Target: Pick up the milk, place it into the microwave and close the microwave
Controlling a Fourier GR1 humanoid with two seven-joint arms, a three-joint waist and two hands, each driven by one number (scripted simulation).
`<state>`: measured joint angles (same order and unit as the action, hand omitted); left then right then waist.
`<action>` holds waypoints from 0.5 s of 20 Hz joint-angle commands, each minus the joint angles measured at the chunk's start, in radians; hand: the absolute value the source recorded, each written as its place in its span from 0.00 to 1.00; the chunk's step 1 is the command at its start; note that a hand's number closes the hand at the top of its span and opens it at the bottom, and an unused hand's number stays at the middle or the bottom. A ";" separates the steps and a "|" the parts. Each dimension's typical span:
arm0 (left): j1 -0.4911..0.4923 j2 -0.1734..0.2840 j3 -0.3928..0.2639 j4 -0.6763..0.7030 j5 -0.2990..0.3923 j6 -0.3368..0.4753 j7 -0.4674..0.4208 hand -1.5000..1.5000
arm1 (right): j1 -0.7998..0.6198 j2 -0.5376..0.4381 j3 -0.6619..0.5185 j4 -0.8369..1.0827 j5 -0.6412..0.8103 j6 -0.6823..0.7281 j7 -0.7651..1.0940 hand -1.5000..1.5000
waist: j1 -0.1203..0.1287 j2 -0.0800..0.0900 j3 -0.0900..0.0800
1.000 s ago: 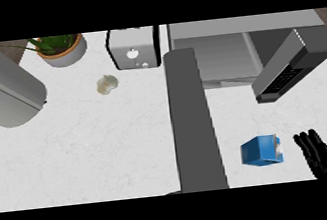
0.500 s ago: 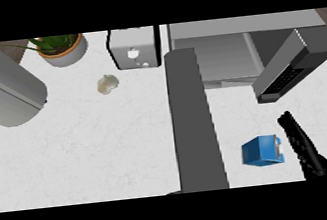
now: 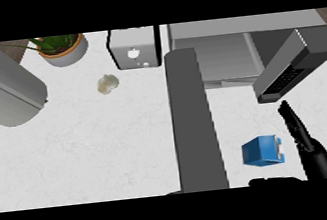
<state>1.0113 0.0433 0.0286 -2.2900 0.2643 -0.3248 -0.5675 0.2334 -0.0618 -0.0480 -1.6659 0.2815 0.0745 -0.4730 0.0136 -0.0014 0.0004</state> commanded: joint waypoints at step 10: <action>0.030 -0.042 0.046 0.048 -0.008 -0.079 -0.060 0.00 | -0.119 -0.017 -0.006 0.358 0.036 0.002 -0.182 0.00 | 0.001 0.000 0.000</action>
<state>1.0237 0.0213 0.0833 -2.2767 0.2899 -0.3811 -0.5855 0.1521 -0.0883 -0.0596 -1.4167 0.2855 0.1058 -0.6000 0.0121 -0.0011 0.0004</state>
